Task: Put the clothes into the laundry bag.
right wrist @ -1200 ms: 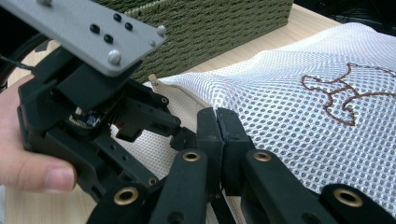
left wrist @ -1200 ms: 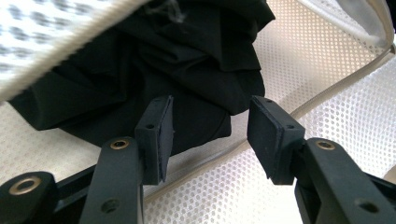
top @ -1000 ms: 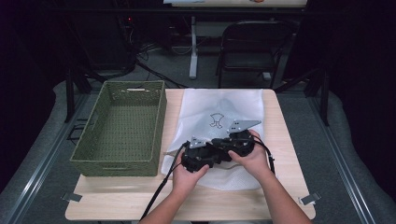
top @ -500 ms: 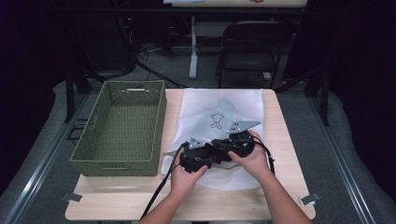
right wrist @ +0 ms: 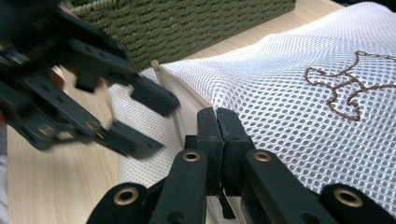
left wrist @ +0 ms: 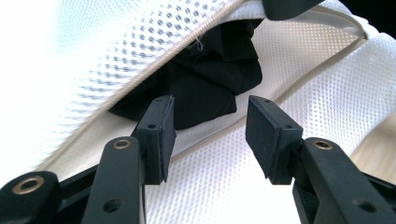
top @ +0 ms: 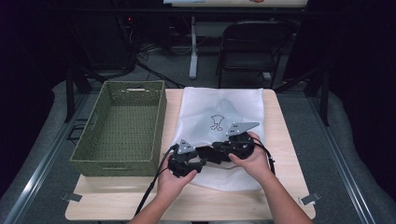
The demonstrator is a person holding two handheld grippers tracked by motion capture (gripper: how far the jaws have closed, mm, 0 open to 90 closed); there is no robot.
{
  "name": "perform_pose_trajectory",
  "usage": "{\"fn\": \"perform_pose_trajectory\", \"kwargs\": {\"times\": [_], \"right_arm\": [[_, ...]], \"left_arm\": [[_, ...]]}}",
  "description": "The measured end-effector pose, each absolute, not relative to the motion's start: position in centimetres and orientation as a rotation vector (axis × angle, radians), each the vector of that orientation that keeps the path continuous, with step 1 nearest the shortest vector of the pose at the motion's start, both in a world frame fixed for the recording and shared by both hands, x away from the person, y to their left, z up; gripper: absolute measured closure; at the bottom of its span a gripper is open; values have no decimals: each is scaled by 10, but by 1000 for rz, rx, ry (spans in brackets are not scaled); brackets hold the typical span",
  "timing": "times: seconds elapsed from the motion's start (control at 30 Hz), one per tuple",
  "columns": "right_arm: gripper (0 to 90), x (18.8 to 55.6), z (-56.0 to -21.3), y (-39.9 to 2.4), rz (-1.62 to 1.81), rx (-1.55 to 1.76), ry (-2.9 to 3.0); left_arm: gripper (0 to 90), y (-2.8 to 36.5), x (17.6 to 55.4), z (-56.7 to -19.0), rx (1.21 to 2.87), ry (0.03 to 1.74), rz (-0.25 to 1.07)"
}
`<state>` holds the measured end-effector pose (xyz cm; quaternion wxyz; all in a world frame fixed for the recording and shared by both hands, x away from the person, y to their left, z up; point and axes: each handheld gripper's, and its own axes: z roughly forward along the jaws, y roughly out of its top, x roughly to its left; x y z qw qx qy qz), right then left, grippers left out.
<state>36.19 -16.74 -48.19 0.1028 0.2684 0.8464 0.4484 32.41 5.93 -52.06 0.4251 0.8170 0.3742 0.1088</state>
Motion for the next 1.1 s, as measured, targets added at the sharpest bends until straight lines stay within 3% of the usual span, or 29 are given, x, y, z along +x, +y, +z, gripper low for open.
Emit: {"fn": "perform_pose_trajectory", "kwargs": {"times": [1.1], "right_arm": [[894,337,-479,-195,1366,795,2516]], "left_arm": [[485,111,279,-509,2082,895,345]]}}
